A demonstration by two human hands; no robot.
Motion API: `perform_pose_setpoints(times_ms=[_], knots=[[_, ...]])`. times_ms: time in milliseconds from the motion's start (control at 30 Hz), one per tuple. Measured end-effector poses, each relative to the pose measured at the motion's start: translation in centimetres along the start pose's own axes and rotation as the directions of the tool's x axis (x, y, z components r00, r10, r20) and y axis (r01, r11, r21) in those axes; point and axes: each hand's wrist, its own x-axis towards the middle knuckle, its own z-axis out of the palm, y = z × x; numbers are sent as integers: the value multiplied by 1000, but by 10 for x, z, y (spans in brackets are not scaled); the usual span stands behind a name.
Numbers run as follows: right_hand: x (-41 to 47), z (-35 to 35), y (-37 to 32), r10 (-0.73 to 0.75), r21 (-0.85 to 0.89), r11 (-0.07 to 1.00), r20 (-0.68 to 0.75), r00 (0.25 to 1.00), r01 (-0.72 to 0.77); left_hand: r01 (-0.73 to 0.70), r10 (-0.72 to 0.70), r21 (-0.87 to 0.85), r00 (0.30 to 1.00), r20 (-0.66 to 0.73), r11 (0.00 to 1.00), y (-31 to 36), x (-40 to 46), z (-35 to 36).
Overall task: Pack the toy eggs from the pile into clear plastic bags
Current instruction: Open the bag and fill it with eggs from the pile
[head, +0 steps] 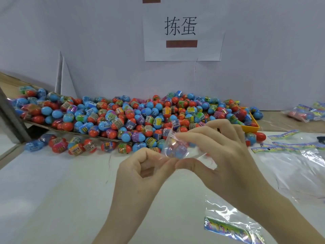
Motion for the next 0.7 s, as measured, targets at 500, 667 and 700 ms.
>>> perform_pose_setpoints(times_ms=[500, 667, 700], knots=[[1, -5, -1, -11, 19, 1000, -22, 1000, 11, 181, -193, 71, 950, 246, 981, -14, -6, -6], [-3, -14, -3, -41, 286, 957, 270, 962, -39, 174, -187, 75, 957, 221, 982, -20, -7, -6], [-3, -17, -3, -33, 337, 938, 319, 947, -81, 141, -161, 105, 963, 215, 985, -21, -8, -7]])
